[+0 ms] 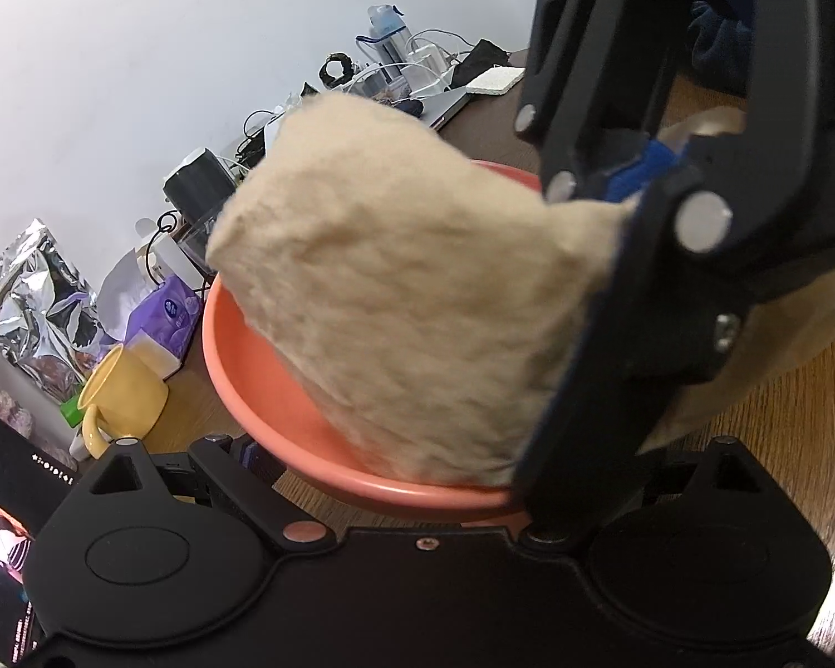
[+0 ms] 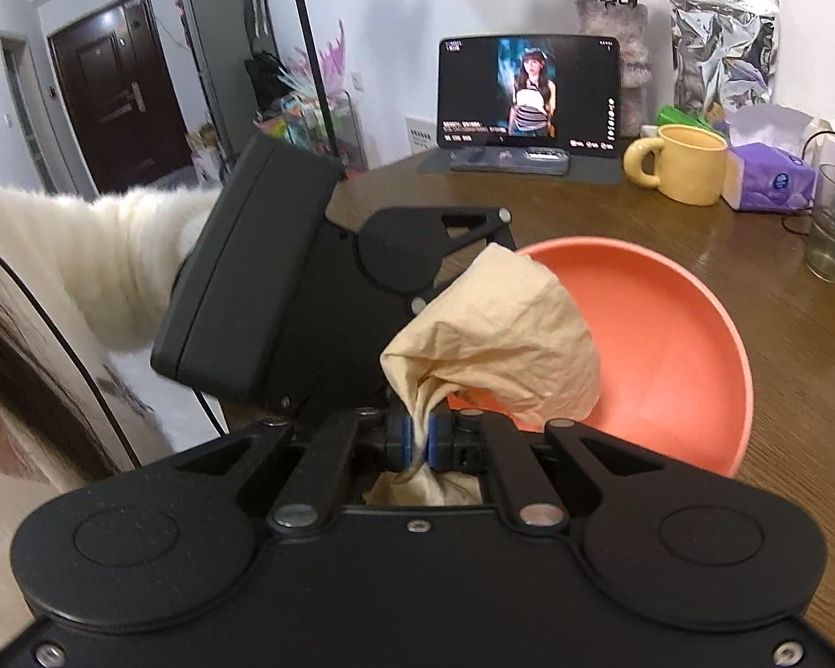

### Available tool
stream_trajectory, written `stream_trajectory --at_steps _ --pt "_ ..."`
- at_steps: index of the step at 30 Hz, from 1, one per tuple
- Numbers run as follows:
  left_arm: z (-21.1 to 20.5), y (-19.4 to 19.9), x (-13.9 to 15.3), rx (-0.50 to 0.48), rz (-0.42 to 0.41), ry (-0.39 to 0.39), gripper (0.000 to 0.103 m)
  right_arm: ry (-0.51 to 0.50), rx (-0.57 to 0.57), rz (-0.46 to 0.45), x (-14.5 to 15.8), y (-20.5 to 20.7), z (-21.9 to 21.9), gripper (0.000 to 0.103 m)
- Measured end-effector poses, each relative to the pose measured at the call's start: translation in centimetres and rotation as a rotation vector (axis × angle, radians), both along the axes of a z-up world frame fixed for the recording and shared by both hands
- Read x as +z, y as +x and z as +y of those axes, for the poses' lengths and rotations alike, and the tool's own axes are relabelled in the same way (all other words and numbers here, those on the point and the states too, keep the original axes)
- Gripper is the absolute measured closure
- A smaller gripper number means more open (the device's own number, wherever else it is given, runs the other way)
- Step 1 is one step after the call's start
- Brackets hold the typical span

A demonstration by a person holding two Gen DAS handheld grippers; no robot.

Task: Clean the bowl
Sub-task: 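Wipe the cloth across the bowl's inner wall with the right gripper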

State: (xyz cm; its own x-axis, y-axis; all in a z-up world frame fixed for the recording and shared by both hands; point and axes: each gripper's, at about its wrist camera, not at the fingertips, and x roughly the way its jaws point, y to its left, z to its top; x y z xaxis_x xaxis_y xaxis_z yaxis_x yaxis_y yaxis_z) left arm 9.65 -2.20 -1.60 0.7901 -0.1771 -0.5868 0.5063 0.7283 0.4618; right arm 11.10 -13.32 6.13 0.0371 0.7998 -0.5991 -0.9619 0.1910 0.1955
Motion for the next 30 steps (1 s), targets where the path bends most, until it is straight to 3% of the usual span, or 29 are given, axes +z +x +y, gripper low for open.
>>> stream_trajectory --at_steps 19,30 --pt "-3.1 -2.2 0.0 -0.002 0.000 0.001 0.008 0.129 -0.044 -0.023 1.2 2.0 1.4 0.097" --pt "-6.0 -4.0 0.0 -0.002 -0.001 0.001 0.008 0.158 -0.194 -0.087 1.7 3.3 1.5 0.097"
